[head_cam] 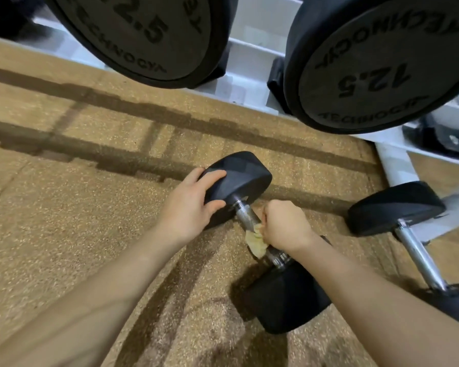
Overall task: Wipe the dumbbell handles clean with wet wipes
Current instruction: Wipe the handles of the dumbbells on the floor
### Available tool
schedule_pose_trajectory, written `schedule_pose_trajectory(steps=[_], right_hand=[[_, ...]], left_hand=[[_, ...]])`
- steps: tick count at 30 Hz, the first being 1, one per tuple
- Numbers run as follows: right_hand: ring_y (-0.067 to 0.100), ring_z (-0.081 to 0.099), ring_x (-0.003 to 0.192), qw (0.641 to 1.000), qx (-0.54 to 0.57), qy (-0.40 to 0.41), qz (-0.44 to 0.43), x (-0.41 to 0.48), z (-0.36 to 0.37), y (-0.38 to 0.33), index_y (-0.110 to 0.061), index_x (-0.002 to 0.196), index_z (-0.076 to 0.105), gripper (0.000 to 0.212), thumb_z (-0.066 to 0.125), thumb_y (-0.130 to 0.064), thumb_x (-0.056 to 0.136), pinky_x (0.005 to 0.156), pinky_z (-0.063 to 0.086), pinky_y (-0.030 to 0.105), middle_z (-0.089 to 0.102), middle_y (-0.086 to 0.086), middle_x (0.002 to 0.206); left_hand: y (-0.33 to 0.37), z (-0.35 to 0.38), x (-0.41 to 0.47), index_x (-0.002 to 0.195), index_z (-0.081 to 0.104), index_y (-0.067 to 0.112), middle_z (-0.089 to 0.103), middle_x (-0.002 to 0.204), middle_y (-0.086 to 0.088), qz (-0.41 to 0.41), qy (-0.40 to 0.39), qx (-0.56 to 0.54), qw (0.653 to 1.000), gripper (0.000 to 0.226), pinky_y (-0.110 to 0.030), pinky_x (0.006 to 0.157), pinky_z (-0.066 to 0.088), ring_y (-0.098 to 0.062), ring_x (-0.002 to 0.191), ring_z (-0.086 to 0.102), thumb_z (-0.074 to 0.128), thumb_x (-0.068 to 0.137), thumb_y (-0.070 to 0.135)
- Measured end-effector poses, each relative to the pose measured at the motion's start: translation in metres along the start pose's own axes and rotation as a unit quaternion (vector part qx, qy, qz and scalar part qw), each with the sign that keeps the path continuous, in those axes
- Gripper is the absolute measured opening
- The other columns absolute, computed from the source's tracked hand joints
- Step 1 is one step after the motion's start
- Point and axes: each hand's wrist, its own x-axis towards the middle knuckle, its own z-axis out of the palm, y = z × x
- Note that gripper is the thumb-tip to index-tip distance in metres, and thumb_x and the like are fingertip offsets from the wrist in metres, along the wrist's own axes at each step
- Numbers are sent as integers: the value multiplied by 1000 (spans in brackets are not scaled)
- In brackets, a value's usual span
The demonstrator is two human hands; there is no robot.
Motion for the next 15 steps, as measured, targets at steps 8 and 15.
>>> schedule_pose_trajectory(steps=[8, 15], right_hand=[[32, 63, 91, 996, 55, 63, -42, 24, -2, -7, -17, 94, 66, 17, 54, -7, 87, 77, 50, 36, 67, 9, 96], [31, 65, 93, 987, -113, -111, 13, 5, -9, 38, -9, 101, 65, 17, 61, -15, 85, 76, 53, 38, 66, 10, 100]], left_hand=[[14, 7, 15, 146, 40, 35, 47, 141, -8, -1, 6, 49, 999, 61, -42, 104, 40, -29, 130, 41, 64, 90, 39], [14, 14, 15, 148, 34, 33, 47, 136, -4, -3, -7, 6, 1000, 77, -43, 100, 46, -27, 123, 49, 74, 83, 35]])
